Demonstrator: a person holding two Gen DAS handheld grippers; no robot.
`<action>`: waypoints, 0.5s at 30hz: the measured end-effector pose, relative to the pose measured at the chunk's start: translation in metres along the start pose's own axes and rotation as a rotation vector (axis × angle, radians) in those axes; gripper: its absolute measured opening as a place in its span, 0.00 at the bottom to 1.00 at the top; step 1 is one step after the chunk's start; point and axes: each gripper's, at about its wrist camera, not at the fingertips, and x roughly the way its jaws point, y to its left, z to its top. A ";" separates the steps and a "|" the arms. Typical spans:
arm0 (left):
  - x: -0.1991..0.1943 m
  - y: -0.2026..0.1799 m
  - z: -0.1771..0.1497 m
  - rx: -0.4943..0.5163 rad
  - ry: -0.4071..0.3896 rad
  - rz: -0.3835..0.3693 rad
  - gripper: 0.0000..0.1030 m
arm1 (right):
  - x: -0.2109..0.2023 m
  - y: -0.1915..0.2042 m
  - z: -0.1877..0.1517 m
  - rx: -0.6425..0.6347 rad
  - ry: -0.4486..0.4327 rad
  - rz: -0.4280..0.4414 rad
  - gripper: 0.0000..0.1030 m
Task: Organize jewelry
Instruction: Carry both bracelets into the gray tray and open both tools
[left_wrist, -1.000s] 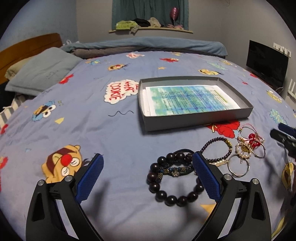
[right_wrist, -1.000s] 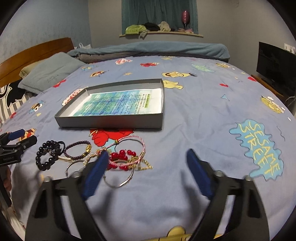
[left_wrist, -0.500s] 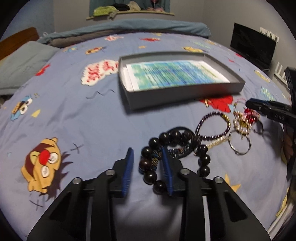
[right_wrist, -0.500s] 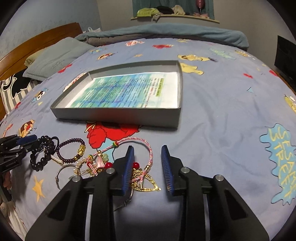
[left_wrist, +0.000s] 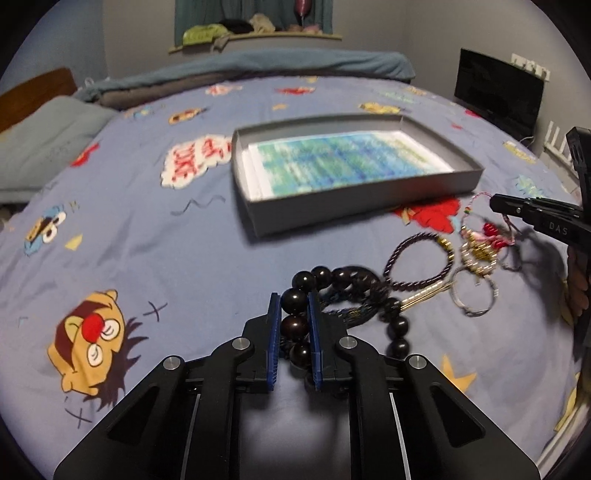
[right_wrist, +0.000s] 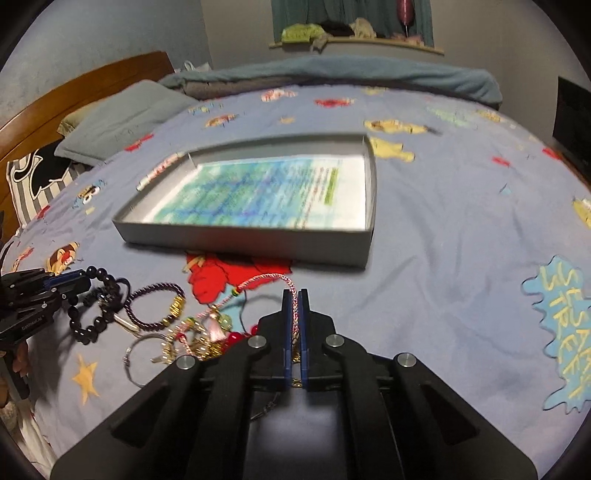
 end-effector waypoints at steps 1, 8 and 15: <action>-0.004 -0.002 0.001 0.006 -0.014 -0.001 0.15 | -0.004 0.002 0.001 -0.006 -0.014 -0.003 0.03; -0.046 -0.029 0.014 0.112 -0.140 -0.021 0.15 | -0.043 0.020 0.014 -0.073 -0.133 -0.030 0.03; -0.067 -0.038 0.048 0.183 -0.208 -0.024 0.15 | -0.066 0.021 0.053 -0.103 -0.227 -0.074 0.03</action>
